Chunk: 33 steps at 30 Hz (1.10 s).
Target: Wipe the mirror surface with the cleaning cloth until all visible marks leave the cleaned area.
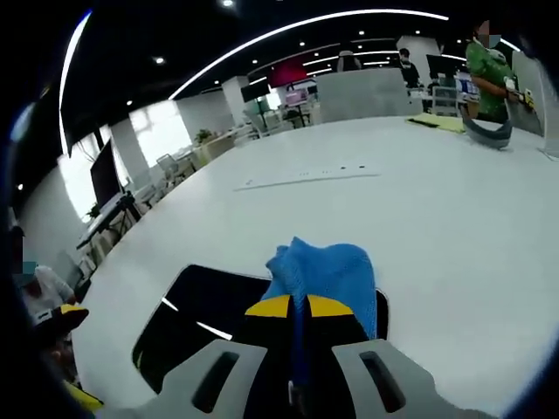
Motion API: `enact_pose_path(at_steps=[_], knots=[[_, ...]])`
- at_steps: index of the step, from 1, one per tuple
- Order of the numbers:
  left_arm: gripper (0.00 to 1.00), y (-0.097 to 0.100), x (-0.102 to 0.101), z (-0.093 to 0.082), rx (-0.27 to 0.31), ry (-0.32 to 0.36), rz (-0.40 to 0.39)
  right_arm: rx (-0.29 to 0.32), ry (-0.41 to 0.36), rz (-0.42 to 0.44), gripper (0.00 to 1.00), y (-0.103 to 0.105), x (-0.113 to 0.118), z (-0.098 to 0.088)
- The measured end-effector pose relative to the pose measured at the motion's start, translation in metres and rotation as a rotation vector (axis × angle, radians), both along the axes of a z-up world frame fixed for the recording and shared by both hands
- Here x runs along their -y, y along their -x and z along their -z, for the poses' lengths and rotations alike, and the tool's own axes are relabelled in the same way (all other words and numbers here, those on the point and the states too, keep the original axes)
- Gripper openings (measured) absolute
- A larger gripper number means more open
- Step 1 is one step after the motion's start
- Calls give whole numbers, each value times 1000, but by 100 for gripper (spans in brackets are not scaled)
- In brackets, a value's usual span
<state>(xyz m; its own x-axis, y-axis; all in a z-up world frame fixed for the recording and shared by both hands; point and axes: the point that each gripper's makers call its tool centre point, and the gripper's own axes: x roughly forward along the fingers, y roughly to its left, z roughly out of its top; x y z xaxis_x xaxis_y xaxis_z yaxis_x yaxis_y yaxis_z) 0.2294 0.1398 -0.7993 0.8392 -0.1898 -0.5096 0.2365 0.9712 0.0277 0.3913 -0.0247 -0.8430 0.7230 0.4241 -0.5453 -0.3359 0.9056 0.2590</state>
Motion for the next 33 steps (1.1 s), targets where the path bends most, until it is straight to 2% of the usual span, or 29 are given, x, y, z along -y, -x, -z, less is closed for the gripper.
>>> enact_pose_path(at_steps=[13,33], knots=[[84,1,0,0,-1,-1,3,-2,-9,30,1,0,18,0],[84,0,2,1,-4,-1,9,7,3,20,1,-2,20,2]])
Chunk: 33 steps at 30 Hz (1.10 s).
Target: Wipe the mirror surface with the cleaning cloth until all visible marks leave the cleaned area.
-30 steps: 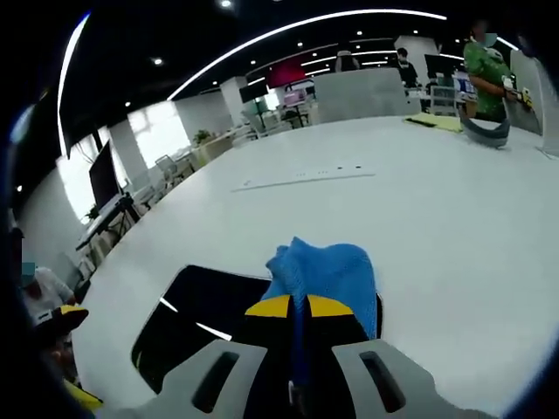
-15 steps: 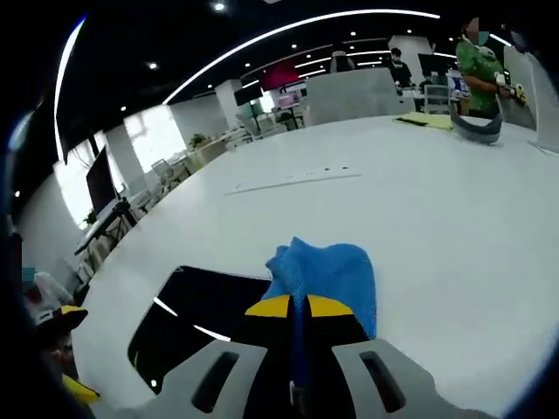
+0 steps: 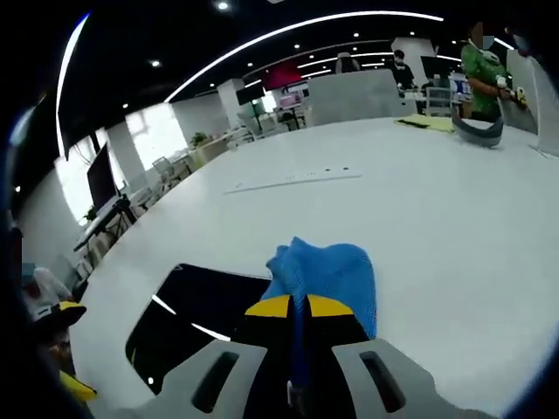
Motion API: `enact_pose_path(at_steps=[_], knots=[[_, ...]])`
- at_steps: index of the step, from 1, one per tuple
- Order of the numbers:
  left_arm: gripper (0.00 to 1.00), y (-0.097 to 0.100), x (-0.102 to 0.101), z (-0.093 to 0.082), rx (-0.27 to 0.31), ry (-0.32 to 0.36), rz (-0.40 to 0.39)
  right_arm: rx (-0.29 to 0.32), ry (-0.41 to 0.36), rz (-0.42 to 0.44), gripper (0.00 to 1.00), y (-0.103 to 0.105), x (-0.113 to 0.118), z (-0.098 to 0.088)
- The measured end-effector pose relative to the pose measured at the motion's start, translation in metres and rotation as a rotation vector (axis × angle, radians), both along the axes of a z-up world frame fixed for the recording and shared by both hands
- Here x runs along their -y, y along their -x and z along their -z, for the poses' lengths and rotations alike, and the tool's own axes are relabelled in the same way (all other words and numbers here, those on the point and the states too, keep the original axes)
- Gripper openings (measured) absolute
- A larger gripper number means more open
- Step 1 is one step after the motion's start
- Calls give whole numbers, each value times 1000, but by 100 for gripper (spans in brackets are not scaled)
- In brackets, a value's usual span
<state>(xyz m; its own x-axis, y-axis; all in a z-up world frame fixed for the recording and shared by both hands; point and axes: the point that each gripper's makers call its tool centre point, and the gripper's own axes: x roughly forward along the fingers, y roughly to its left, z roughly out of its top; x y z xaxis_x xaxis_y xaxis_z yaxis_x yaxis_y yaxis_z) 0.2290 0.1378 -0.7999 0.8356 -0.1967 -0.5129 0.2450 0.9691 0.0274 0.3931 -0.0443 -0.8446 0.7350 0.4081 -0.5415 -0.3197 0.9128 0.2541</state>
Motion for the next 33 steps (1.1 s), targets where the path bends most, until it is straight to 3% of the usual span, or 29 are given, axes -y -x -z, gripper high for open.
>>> enact_pose_path(at_steps=[20,33], knots=[[84,0,1,1,-2,-15,8,-5,13,-8,1,7,7,1],[84,0,3,-3,9,-18,17,-9,12,-4,1,24,8,-1]])
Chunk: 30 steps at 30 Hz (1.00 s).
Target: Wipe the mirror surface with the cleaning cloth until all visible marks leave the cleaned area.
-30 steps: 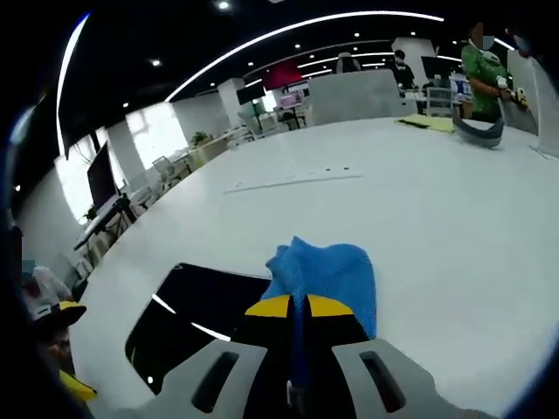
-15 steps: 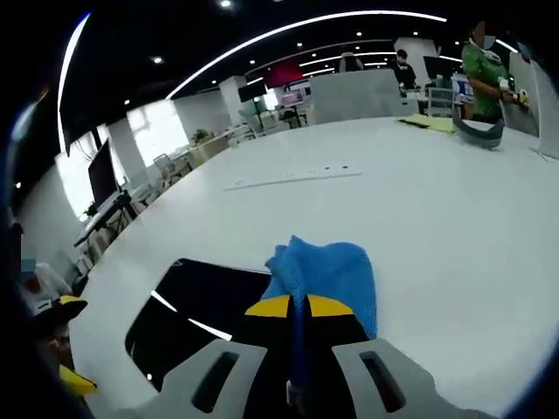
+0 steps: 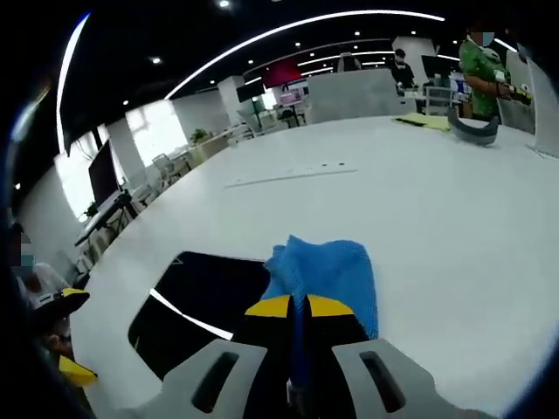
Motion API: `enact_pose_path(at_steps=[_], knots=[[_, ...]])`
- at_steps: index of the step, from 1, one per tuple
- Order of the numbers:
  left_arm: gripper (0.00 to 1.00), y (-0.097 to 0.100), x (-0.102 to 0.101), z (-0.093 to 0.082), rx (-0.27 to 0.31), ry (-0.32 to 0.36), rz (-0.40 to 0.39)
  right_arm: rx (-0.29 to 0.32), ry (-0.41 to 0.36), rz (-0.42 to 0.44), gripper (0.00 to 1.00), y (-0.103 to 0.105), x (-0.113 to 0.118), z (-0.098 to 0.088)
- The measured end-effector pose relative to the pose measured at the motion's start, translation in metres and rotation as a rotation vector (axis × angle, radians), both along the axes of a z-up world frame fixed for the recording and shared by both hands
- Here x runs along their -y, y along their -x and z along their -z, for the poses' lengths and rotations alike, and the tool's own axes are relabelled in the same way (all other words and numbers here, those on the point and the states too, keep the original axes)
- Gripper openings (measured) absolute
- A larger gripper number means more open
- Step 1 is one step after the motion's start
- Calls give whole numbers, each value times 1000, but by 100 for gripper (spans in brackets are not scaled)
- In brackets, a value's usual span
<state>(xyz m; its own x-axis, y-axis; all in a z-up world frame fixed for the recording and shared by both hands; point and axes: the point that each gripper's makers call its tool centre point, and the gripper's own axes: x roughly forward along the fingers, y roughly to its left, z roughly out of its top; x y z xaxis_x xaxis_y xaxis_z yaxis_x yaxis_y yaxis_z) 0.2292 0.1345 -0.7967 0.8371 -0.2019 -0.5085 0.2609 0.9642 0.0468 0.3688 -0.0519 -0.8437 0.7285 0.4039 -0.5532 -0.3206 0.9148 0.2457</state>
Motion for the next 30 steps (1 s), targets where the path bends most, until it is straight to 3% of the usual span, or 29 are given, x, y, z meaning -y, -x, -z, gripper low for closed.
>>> enact_pose_path(at_steps=[30], knots=[[83,0,1,-2,10,-3,8,4,1,3,1,12,7,3]])
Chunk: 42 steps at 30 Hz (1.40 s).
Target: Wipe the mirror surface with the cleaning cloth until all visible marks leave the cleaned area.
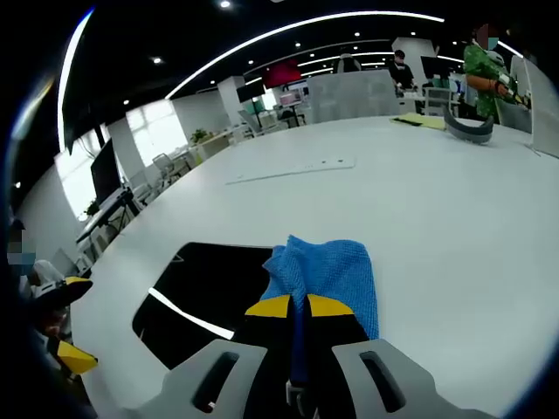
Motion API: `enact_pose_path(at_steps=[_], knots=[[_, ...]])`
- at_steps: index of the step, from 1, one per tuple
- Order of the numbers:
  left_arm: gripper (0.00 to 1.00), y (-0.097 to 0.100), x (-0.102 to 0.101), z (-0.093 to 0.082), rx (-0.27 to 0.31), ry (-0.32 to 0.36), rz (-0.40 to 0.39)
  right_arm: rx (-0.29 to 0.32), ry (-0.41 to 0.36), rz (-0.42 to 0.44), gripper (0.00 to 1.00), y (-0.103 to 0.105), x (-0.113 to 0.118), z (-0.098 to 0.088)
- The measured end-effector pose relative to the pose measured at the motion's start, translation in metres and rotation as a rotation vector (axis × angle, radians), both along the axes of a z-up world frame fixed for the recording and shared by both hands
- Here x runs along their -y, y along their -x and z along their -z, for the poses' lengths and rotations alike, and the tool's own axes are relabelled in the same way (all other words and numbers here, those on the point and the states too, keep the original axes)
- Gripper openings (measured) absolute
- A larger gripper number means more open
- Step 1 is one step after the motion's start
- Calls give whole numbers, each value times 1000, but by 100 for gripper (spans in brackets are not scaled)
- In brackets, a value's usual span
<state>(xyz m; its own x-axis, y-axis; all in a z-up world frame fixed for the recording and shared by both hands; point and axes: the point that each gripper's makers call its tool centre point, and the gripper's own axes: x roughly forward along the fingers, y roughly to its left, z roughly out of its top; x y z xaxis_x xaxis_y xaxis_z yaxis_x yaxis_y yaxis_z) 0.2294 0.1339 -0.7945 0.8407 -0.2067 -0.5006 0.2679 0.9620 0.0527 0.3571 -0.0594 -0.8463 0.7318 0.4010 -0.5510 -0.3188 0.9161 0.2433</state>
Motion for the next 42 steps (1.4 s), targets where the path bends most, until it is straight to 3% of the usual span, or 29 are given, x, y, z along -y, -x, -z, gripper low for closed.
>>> enact_pose_path(at_steps=[11,27,42], knots=[[83,-1,-2,-2,6,7,-13,-24,4,-19,1,0,-10,0],[83,0,-5,-2,7,17,-26,-51,-13,-70,1,5,-60,-3],[83,-6,-10,1,11,19,-43,-45,-7,-76,1,-1,-62,-1]])
